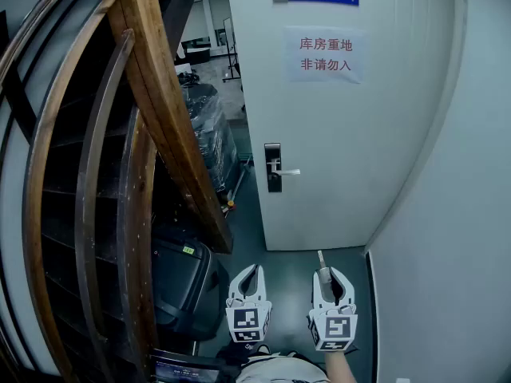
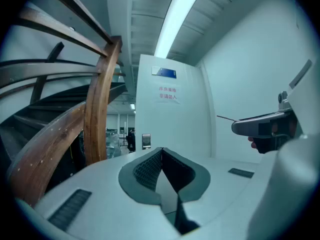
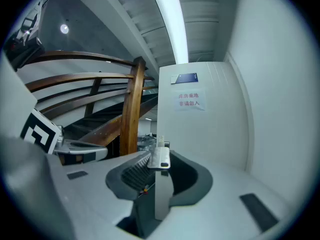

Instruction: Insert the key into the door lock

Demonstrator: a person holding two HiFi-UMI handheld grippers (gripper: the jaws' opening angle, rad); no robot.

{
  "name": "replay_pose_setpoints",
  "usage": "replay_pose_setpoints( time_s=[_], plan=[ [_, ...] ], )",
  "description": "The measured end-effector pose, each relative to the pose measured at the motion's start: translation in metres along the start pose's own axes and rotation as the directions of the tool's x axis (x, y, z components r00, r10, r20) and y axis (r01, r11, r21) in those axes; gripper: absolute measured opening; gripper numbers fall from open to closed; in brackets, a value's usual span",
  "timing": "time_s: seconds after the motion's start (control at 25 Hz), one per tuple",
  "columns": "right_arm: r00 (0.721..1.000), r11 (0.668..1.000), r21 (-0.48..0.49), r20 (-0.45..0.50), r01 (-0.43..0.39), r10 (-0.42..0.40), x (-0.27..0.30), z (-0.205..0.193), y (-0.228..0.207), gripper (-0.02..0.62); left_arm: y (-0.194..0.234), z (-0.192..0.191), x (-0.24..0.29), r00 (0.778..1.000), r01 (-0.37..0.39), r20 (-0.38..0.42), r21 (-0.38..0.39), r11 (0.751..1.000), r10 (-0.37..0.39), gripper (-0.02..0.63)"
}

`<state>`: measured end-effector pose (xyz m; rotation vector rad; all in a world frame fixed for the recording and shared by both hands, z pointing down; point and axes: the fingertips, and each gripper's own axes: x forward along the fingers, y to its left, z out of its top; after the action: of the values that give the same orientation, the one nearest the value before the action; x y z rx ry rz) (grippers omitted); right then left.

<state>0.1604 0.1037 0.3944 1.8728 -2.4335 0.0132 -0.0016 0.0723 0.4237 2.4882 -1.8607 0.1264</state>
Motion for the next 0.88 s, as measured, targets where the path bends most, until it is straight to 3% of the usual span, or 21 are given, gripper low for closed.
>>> replay_pose_setpoints(
  time_s=[0.52,0.88],
  plan=[
    [1.0,1.0,-0.007,-0.005,-0.026,0.026,-0.006,-0.006,-0.007,0.118,-0.018,-0.005,-0.003,1.0,-0.012,-0.012,0.003,1.0,0.012,0.005],
    [0.995,0.995,0.022,-0.004,-0.098,0.098,-0.013,-0.018,-0.014,0.118,-0.038,-0.02,-0.007,0.998,-0.037,-0.046,-0.004,0.999,0.037,0.005]
  ],
)
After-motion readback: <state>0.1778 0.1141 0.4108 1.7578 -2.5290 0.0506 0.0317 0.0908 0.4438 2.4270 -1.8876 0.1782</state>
